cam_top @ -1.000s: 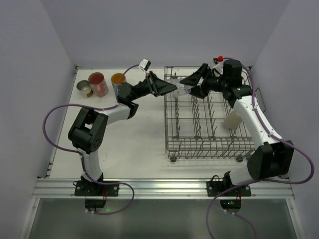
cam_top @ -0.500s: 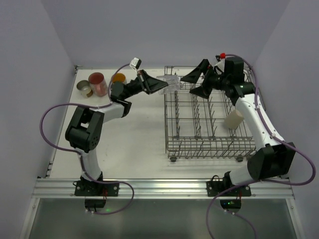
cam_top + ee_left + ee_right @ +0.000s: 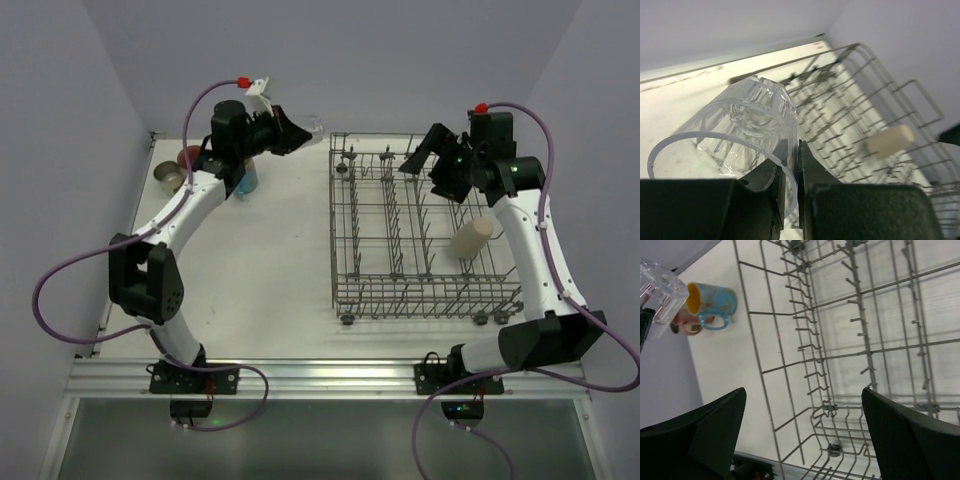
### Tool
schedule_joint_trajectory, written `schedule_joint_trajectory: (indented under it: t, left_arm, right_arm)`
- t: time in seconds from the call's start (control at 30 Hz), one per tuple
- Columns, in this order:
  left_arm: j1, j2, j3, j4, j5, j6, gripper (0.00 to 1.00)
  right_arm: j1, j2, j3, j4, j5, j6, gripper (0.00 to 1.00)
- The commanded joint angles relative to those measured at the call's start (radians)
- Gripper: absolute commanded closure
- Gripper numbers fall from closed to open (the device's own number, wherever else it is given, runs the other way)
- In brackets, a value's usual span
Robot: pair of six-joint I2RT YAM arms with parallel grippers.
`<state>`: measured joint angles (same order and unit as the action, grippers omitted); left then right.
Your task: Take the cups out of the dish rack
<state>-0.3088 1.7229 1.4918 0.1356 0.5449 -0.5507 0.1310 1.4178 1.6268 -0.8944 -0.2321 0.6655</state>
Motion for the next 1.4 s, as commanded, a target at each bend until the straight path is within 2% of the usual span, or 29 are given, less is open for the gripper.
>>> schedule_joint_trajectory:
  t: [0.0, 0.17, 0.47, 0.7, 1.0, 1.1, 1.23, 1.37]
  left_arm:
    - [-0.006, 0.076, 0.096, -0.372, -0.227, 0.254, 1.00]
    - [-0.029, 0.191, 0.188, -0.478, -0.396, 0.311, 1.00]
    - [-0.047, 0.394, 0.403, -0.605, -0.568, 0.376, 1.00]
    - [-0.055, 0.549, 0.562, -0.734, -0.622, 0.411, 1.00]
    - [-0.062, 0.603, 0.620, -0.817, -0.669, 0.443, 1.00]
    - [-0.062, 0.615, 0.628, -0.834, -0.674, 0.449, 1.00]
    - [-0.062, 0.632, 0.633, -0.846, -0.681, 0.457, 1.00]
    - [-0.062, 0.642, 0.634, -0.846, -0.674, 0.457, 0.89]
  right_arm:
    - [0.001, -0.042, 0.059, -0.126, 0.186, -0.092, 0.01]
    - [-0.001, -0.060, 0.065, -0.204, 0.318, -0.119, 0.01]
    - [-0.010, -0.086, 0.030, -0.278, 0.441, -0.158, 0.01]
    - [-0.013, -0.106, -0.022, -0.333, 0.502, -0.172, 0.01]
    - [-0.022, -0.103, -0.044, -0.390, 0.588, -0.129, 0.01]
    - [-0.063, -0.102, -0.068, -0.387, 0.541, -0.126, 0.01]
    - [-0.096, -0.108, -0.125, -0.376, 0.582, -0.104, 0.01]
    - [-0.125, -0.105, -0.166, -0.350, 0.591, -0.104, 0.01]
